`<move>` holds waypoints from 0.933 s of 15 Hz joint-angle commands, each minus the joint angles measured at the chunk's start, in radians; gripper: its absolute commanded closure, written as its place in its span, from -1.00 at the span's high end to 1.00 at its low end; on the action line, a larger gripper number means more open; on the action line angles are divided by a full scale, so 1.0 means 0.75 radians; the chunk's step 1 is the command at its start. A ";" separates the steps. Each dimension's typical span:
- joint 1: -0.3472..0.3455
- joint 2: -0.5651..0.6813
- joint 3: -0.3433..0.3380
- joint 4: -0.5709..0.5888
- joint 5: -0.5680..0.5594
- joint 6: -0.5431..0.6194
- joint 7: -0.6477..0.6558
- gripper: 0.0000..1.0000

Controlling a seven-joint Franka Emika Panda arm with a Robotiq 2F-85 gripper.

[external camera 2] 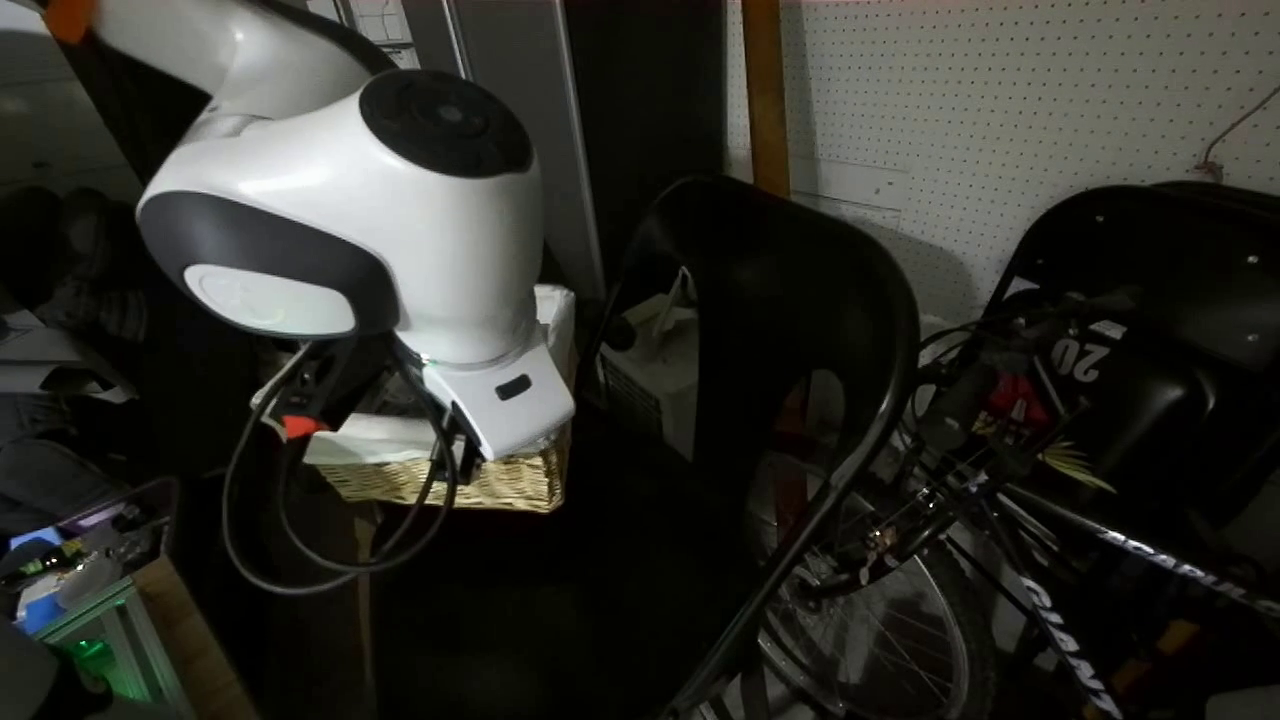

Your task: Put the basket on the chair to the right

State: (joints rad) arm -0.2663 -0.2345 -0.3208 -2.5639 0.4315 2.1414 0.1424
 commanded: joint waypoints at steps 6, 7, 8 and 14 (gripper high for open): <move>-0.097 -0.034 -0.067 -0.021 -0.128 -0.086 -0.202 -0.93; -0.107 -0.032 -0.076 -0.019 -0.154 -0.094 -0.228 -0.93; -0.117 -0.027 -0.084 -0.017 -0.170 -0.089 -0.242 -0.93; -0.131 0.018 -0.135 -0.005 -0.095 0.031 -0.295 -0.93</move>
State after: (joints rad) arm -0.3609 -0.2268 -0.4069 -2.5752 0.3098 2.1363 -0.0403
